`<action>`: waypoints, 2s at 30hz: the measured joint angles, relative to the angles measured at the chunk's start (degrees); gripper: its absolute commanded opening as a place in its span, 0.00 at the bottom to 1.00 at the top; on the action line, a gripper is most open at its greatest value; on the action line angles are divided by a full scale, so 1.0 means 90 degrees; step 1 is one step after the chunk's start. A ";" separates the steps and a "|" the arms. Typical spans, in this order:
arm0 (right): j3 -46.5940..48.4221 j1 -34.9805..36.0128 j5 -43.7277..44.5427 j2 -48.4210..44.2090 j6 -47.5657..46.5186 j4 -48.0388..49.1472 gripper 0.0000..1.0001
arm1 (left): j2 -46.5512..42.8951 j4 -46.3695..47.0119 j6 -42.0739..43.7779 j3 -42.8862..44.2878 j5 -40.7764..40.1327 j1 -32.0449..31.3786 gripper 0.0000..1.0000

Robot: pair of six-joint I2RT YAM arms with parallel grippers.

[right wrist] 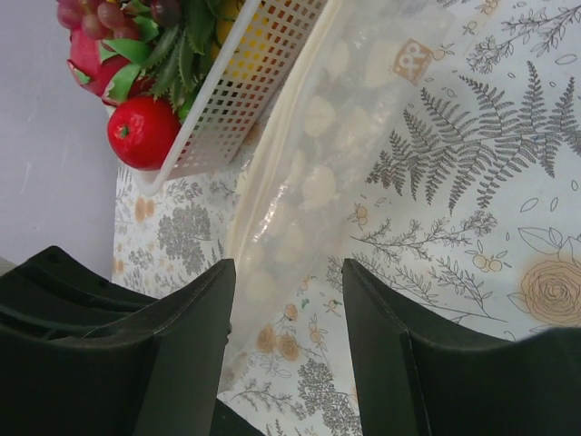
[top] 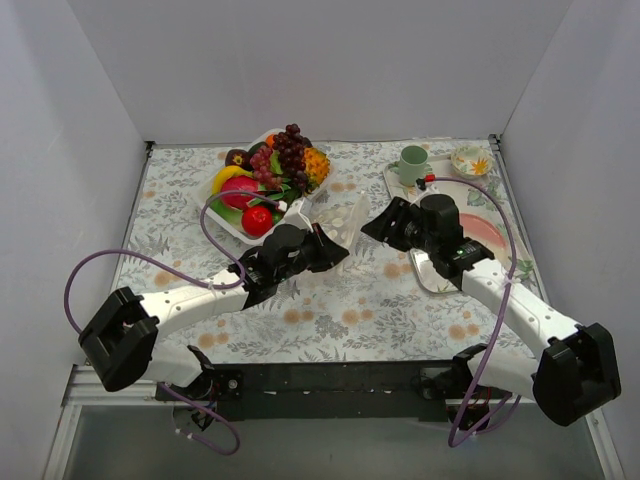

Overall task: Place the food in the zip-top bag and seal the zipper
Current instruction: Open the zipper of the food storage bag.

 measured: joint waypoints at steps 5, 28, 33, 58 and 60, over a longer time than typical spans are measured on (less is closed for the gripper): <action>0.0199 0.0075 0.0141 0.0066 0.0010 0.0104 0.59 | 0.0049 0.0015 -0.0005 -0.0007 0.0061 -0.0002 0.00; 0.0811 0.0330 0.0882 0.1081 -0.0097 -0.0085 0.47 | 0.0070 0.0199 0.0015 -0.0117 0.0117 -0.0019 0.00; 0.0925 0.0406 0.0984 0.1197 -0.0131 -0.0153 0.47 | 0.0078 0.0279 0.0017 -0.0175 0.0134 -0.0019 0.00; 0.1090 0.0644 0.1379 0.1358 -0.0238 -0.0391 0.41 | 0.0087 0.0284 0.0063 -0.0187 0.0136 -0.0019 0.00; 0.1095 0.0678 0.1401 0.1404 -0.0253 -0.0408 0.41 | 0.0087 0.0279 0.0087 -0.0187 0.0136 -0.0024 0.00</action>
